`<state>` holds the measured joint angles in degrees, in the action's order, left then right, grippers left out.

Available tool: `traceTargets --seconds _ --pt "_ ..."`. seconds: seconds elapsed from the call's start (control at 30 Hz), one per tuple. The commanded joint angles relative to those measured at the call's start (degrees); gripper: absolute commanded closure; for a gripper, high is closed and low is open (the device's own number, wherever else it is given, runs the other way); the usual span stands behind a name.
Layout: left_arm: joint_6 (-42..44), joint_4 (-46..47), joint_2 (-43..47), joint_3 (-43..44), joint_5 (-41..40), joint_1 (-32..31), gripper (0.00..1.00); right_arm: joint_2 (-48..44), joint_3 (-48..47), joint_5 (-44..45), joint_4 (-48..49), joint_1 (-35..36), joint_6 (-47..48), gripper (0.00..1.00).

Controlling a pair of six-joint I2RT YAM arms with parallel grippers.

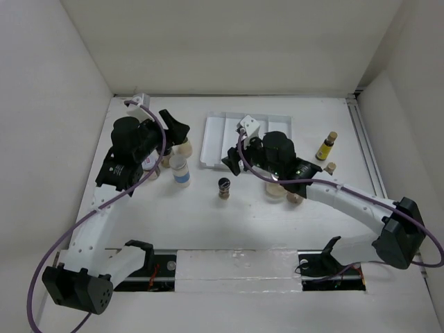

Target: Organize the condiment bottles

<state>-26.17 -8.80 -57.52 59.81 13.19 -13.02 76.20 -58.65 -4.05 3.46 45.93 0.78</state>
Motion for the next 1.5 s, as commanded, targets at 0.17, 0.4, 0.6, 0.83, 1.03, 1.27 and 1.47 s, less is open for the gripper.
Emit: traceTargets --seconds 0.17,0.4,0.6,0.83,1.03,1.27,1.47 --pt "0.9 6.8 1.4 -2.9 2.3 0.2 0.30 -3.7 0.7 13.1 4.5 0.9 -1.1 0.78" --pt "0.9 7.0 -0.6 -2.9 5.6 0.2 0.37 -3.8 -3.0 14.7 1.3 -4.3 -4.1 0.93" --pt "0.2 7.7 0.6 -3.4 6.8 0.2 0.38 -4.3 -1.9 12.1 1.3 -8.1 -4.7 0.94" --pt "0.2 8.4 1.3 -3.9 6.3 0.2 0.44 -6.1 -0.2 15.8 -2.2 -6.5 -3.3 0.91" --pt "0.2 9.0 0.6 -3.9 6.8 0.2 0.48 -5.5 -2.0 4.4 -3.5 -8.7 -1.2 0.80" --pt "0.2 7.8 1.8 -3.2 4.4 0.2 0.71 3.3 -1.7 -3.3 -1.8 1.0 -1.8 0.28" --pt "-0.3 7.7 1.8 -3.8 2.5 0.2 0.85 5.2 -1.6 3.9 -3.4 3.4 -1.1 0.21"
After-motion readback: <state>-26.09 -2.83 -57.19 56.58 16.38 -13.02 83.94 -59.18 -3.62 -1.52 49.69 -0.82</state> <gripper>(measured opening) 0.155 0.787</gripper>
